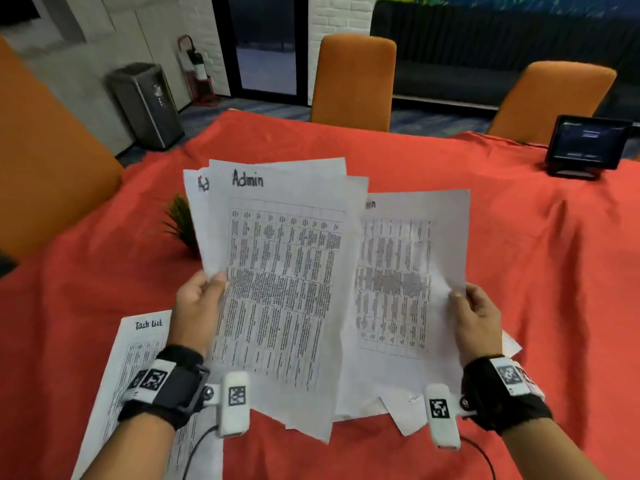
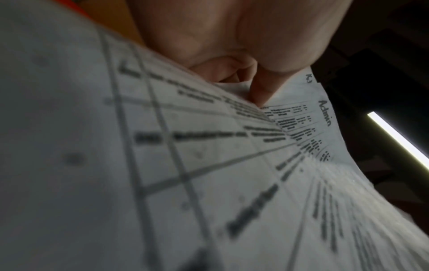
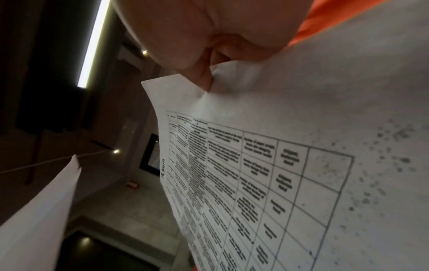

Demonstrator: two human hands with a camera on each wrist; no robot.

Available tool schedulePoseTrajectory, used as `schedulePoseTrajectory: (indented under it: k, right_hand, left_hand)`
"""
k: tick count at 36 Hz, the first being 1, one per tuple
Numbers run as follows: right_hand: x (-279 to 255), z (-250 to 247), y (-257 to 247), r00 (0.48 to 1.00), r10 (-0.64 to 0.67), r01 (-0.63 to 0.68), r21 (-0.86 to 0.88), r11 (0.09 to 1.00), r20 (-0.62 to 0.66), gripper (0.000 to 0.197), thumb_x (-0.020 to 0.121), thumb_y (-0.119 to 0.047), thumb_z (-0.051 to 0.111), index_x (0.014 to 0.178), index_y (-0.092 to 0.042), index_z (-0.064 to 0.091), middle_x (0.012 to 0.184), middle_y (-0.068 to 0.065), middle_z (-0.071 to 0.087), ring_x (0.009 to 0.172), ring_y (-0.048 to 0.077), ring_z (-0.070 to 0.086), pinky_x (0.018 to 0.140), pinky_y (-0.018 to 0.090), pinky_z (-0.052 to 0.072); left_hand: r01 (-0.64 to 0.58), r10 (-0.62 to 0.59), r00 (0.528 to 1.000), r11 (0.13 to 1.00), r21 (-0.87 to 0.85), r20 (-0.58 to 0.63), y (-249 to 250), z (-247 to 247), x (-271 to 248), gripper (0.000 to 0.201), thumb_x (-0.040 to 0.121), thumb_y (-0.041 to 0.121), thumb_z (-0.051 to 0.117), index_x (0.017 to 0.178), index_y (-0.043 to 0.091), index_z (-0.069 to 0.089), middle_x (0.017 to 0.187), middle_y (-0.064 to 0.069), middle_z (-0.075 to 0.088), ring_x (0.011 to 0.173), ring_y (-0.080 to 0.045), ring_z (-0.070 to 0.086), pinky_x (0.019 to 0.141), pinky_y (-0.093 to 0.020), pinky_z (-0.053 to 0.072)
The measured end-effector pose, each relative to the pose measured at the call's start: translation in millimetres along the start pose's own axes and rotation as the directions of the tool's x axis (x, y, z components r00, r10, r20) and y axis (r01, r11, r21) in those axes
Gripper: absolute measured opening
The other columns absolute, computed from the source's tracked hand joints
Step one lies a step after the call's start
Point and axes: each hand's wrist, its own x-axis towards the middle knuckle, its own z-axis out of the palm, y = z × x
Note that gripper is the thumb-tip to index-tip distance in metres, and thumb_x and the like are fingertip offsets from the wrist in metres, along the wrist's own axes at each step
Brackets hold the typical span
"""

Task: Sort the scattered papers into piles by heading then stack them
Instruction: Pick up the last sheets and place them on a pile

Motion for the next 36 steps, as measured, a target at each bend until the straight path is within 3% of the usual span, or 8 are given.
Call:
schedulePoseTrajectory:
  k: [5,9,16,19,22,26,30,36]
  right_hand:
    - [-18,29,-30,0.986,0.002,-0.018,0.098,0.995,0.165,0.017,0.095,-0.005,0.049,0.094,-0.013,0.064,0.085,-0.003,0.066,0.070,0.003,0.059,0.065,0.016,0.049]
    - [-33,40,-45,0.966,0.016,-0.060,0.166,0.984,0.257,0.019,0.095,-0.001,0.047,0.091,-0.010,0.064,0.080,-0.001,0.066,0.066,0.005,0.058,0.059,0.013,0.048]
    - [-49,50,-53,0.947,0.033,-0.072,0.110,0.991,0.321,0.030,0.095,-0.001,0.042,0.080,-0.018,0.062,0.075,-0.006,0.067,0.068,0.009,0.058,0.063,0.020,0.048]
    - [-57,51,-60,0.955,-0.019,-0.009,0.093,0.996,0.296,0.030,0.099,-0.013,0.038,0.078,-0.019,0.057,0.070,-0.015,0.062,0.066,0.003,0.056,0.058,0.008,0.042]
    - [-62,53,-68,0.952,-0.094,0.058,0.130,0.990,0.292,0.025,0.101,-0.027,0.038,0.097,-0.013,0.058,0.088,-0.009,0.065,0.082,0.007,0.061,0.070,0.012,0.047]
    - [-63,57,-69,0.951,-0.162,0.122,0.161,0.979,0.262,0.023,0.094,0.005,0.048,0.108,-0.012,0.056,0.100,-0.004,0.068,0.094,0.014,0.063,0.083,0.029,0.052]
    - [-65,60,-63,0.969,-0.110,0.072,0.175,0.982,0.219,0.038,0.085,0.018,0.042,0.108,-0.008,0.057,0.103,0.005,0.067,0.098,0.019,0.063,0.086,0.039,0.051]
    - [-67,63,-56,0.966,-0.074,0.024,0.196,0.980,0.249,0.042,0.082,0.024,0.035,0.098,-0.010,0.053,0.081,-0.006,0.059,0.075,0.007,0.054,0.068,0.018,0.046]
  left_hand:
    - [0.053,-0.054,0.998,0.999,0.009,0.022,-10,27,-1,0.018,0.097,0.030,0.053,0.091,0.026,0.069,0.095,0.000,0.073,0.090,-0.017,0.066,0.088,-0.038,0.050]
    - [0.094,-0.094,0.995,0.996,0.005,0.045,-14,47,-7,0.021,0.092,0.034,0.053,0.084,0.020,0.066,0.089,-0.005,0.069,0.082,-0.019,0.060,0.080,-0.036,0.047]
    - [0.094,-0.091,0.988,0.995,-0.018,0.123,-15,67,-23,0.024,0.089,0.031,0.050,0.096,0.013,0.064,0.100,-0.011,0.071,0.098,-0.029,0.065,0.097,-0.051,0.048]
    - [0.050,-0.045,0.994,0.997,-0.052,0.099,-3,73,-32,0.017,0.097,0.024,0.049,0.102,0.016,0.063,0.105,-0.002,0.069,0.098,-0.016,0.063,0.096,-0.041,0.049]
    - [-0.012,0.017,0.999,0.994,-0.110,0.044,5,76,-41,0.017,0.099,0.025,0.045,0.109,0.026,0.058,0.114,0.002,0.066,0.108,-0.012,0.060,0.096,-0.030,0.044]
    - [-0.036,0.033,0.999,0.977,-0.209,-0.021,6,75,-53,0.050,0.090,0.043,0.049,0.130,0.012,0.050,0.135,-0.008,0.056,0.129,-0.022,0.050,0.113,-0.045,0.036]
    - [-0.077,0.078,0.997,0.951,-0.301,-0.009,7,74,-63,0.021,0.091,0.025,0.049,0.109,0.016,0.054,0.118,-0.016,0.061,0.112,-0.029,0.056,0.104,-0.053,0.039]
    - [-0.070,0.078,0.997,0.943,-0.326,0.013,8,77,-65,0.038,0.093,0.011,0.045,0.128,0.023,0.051,0.127,-0.002,0.061,0.112,-0.004,0.058,0.095,-0.013,0.045]
